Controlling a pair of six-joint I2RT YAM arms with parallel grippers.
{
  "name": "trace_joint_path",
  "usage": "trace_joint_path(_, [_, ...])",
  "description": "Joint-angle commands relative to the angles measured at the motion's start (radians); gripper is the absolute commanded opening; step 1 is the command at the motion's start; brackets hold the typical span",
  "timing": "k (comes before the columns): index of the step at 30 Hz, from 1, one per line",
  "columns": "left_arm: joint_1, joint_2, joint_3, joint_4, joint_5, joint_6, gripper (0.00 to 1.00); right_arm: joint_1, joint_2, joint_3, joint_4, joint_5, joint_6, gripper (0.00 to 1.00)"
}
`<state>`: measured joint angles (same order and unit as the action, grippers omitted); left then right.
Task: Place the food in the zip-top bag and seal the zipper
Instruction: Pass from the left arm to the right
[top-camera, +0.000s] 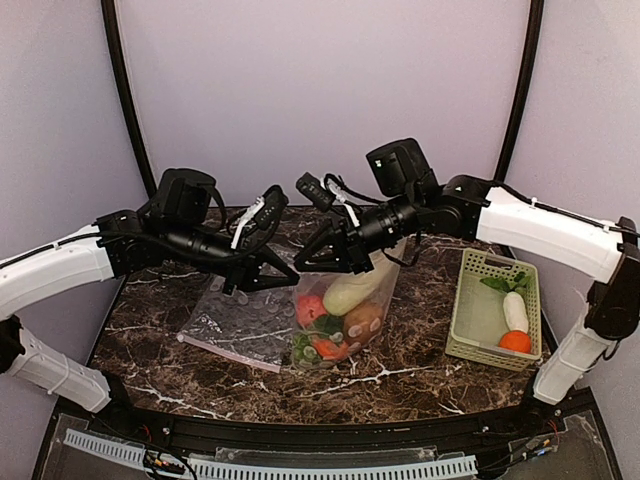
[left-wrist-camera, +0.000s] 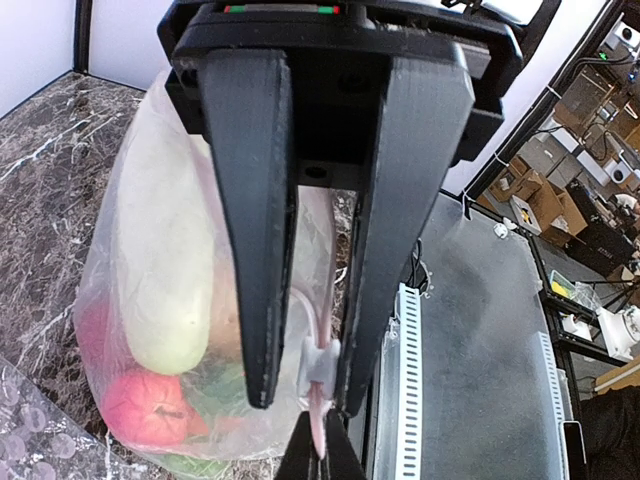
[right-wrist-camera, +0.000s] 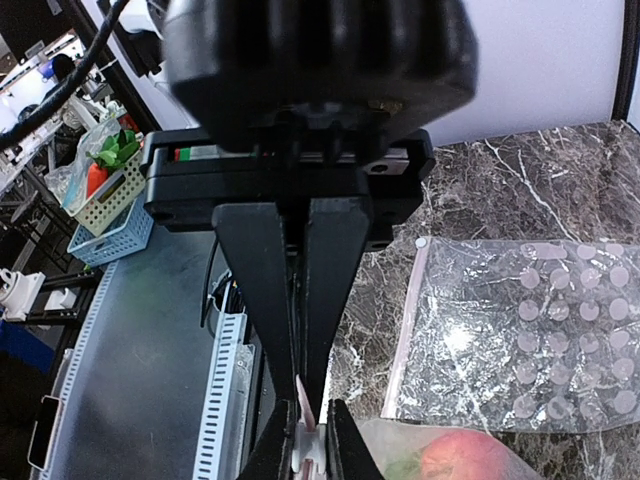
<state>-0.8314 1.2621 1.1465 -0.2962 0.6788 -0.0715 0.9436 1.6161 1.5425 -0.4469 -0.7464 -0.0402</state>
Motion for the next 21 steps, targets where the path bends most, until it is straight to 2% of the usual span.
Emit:
trace_joint_path(1, [0.000, -0.039, 0.005, -0.002, -0.061, -0.006, 0.01, 0.012, -0.035, -0.068, 0.051, -0.029, 0.028, 0.06])
trace_joint_path(4, [0.000, -0.042, 0.005, -0.011, -0.085, -0.008, 0.01, 0.012, -0.055, -0.073, 0.059, -0.016, 0.035, 0.00])
trace_joint_path(21, [0.002, -0.081, -0.020, 0.000, -0.161, -0.018, 0.01, 0.012, -0.143, -0.128, 0.083, 0.176, 0.068, 0.00])
